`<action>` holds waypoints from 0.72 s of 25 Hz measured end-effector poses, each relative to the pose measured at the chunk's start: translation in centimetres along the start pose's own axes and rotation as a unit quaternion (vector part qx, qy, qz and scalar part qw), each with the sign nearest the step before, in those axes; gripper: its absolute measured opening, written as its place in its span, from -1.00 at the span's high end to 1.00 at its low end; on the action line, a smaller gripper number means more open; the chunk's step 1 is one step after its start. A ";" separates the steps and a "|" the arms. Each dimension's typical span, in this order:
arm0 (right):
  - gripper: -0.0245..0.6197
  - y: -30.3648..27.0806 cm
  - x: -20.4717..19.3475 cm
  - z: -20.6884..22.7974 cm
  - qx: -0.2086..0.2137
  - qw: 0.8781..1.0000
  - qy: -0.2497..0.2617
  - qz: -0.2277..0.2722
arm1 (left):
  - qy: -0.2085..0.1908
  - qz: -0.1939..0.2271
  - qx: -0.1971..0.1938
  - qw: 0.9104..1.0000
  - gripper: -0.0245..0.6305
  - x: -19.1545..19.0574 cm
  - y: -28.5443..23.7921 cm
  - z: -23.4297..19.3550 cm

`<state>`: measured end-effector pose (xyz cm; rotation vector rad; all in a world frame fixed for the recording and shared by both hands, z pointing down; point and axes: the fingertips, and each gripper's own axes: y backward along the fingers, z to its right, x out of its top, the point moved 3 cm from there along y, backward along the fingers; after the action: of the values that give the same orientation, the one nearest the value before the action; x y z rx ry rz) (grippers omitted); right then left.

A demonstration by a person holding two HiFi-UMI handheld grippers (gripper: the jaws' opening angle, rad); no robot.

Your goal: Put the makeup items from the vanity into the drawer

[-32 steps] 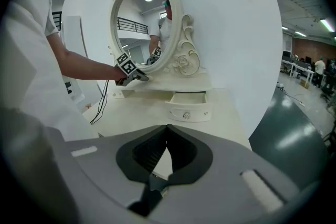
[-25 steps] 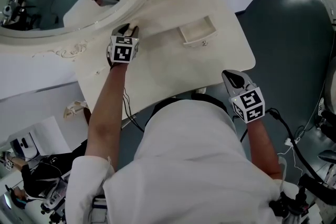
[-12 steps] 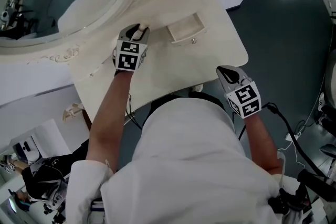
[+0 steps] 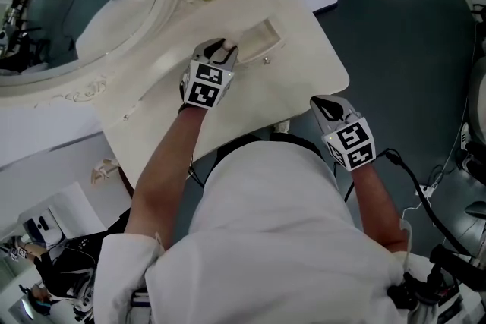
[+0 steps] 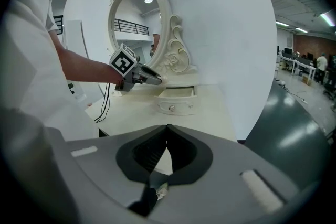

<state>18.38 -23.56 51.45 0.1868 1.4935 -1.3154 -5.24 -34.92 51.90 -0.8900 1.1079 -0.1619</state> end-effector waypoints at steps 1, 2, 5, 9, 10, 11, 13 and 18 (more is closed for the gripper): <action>0.92 0.2 -0.1 0.1 -0.002 1.000 -0.002 -0.001 | -0.003 -0.001 -0.006 1.000 0.51 0.0 -0.5 0.4; 0.92 0.3 -0.2 0.2 -0.004 1.000 -0.004 -0.001 | -0.004 -0.001 -0.011 1.000 0.51 0.0 -1.0 0.8; 0.92 0.7 -0.5 0.7 -0.008 1.000 -0.008 -0.003 | -0.012 -0.001 -0.025 1.000 0.51 0.3 -2.3 1.9; 0.92 0.9 -0.6 0.9 -0.012 1.000 -0.010 -0.003 | -0.016 -0.014 -0.041 0.999 0.50 0.2 -3.6 3.0; 0.92 0.9 -0.6 0.9 -0.013 1.000 -0.010 -0.003 | -0.017 -0.016 -0.044 0.999 0.50 0.2 -4.0 3.1; 0.92 0.9 -0.5 1.0 -0.014 1.000 -0.010 -0.003 | -0.017 -0.018 -0.048 0.999 0.50 0.1 -4.3 3.3; 0.92 1.0 -0.6 1.1 -0.015 1.000 -0.012 -0.003 | -0.016 -0.029 -0.055 0.998 0.50 -0.1 -5.1 3.6; 0.92 1.1 -0.7 1.5 -0.018 1.000 -0.017 -0.005 | -0.011 -0.047 -0.070 0.996 0.50 -0.3 -6.6 3.9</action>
<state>20.35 -24.00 51.56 0.1333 1.4908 -1.2931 -0.14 -37.02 57.26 -1.0683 1.0666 -0.1534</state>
